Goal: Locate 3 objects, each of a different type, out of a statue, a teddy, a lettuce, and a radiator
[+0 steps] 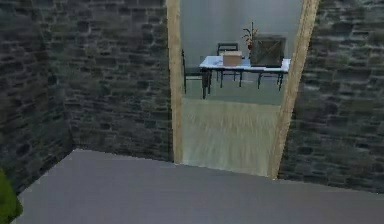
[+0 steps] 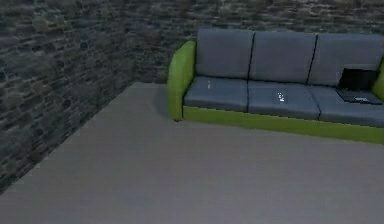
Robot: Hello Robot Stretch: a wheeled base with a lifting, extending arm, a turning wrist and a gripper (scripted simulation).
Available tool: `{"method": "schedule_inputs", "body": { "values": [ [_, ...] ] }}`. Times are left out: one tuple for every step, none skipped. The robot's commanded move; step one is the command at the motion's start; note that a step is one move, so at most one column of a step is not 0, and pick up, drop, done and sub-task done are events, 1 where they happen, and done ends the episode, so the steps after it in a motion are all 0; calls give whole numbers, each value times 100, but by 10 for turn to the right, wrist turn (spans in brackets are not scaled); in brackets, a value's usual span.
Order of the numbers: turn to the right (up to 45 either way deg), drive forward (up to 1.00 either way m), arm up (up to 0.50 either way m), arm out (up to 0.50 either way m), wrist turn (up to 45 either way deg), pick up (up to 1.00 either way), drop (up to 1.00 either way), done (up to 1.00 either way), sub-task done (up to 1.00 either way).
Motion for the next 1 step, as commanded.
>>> {"method": "schedule_inputs", "body": {
  "values": [
    [30, 0, 0, 0, 0, 0, 0, 0, 0]
  ]
}}
